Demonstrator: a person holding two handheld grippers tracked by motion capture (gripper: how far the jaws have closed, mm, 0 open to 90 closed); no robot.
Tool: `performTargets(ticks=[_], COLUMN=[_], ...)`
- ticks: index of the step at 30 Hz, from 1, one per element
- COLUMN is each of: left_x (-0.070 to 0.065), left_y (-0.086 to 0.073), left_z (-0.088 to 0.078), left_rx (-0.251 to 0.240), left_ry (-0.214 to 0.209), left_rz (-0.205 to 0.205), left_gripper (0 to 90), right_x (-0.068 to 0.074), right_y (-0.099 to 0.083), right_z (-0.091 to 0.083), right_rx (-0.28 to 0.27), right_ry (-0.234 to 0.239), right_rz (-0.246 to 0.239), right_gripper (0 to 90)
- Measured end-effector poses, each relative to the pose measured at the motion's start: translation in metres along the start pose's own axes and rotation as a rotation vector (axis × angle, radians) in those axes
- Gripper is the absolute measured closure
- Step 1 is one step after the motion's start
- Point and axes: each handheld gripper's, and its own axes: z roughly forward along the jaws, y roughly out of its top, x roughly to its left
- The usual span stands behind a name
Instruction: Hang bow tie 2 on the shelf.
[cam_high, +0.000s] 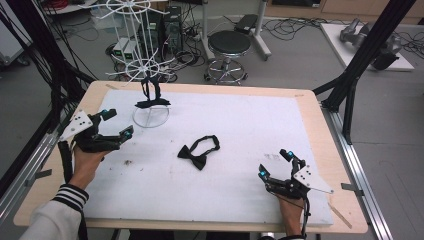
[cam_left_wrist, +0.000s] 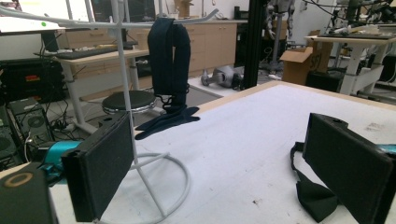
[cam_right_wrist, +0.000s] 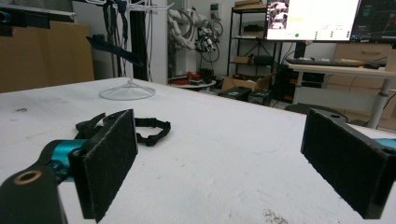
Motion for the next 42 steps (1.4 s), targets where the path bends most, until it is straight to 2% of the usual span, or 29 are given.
performTargets(ticks=[4,10,14,17,26,28,30,32,33,35,39,42], left_x=[-0.004,-0.013,-0.02,-0.025,-0.039,-0.043,-0.047,-0.053,-0.056,-0.06,-0.069,-0.076], left_y=[0.003,0.016,0.023,0.028,0.04,0.043,0.047,0.049,0.05,0.052,0.054,0.057], left_z=[0.0,0.002,0.007,0.013,0.036,0.042,0.05,0.058,0.062,0.069,0.084,0.094], left_rx=[0.008,0.001,0.017,0.045,0.147,0.169,0.203,0.251,0.261,0.288,0.326,0.363], left_ry=[-0.024,-0.07,-0.108,-0.148,-0.268,-0.309,-0.369,-0.406,-0.422,-0.44,-0.486,-0.522], left_rz=[0.009,0.048,0.073,0.104,0.156,0.163,0.162,0.19,0.187,0.212,0.236,0.278], left_gripper=[9.5,9.5,9.5,9.5,9.5,9.5,9.5,9.5,9.5,9.5,9.6,9.6], right_x=[0.0,0.0,0.0,0.001,0.001,0.0,0.001,0.001,0.001,0.001,0.001,0.001], right_y=[0.0,0.0,0.0,0.0,0.0,0.0,0.0,0.0,0.0,0.0,-0.001,0.0], right_z=[0.0,0.0,0.0,0.0,-0.001,-0.001,-0.001,-0.001,-0.001,-0.001,-0.002,-0.002], right_rx=[0.0,0.002,0.0,0.003,-0.005,-0.01,-0.008,-0.008,-0.006,-0.008,-0.009,-0.009], right_ry=[0.001,0.0,-0.002,-0.002,-0.011,-0.012,-0.011,-0.01,-0.007,-0.009,-0.007,-0.01], right_rz=[0.001,0.004,-0.002,0.0,0.006,0.003,0.002,-0.006,-0.002,-0.003,0.0,0.005], right_gripper=[10.3,10.3,10.3,10.3,10.3,10.3,10.3,10.3,10.3,10.3,10.3,10.2])
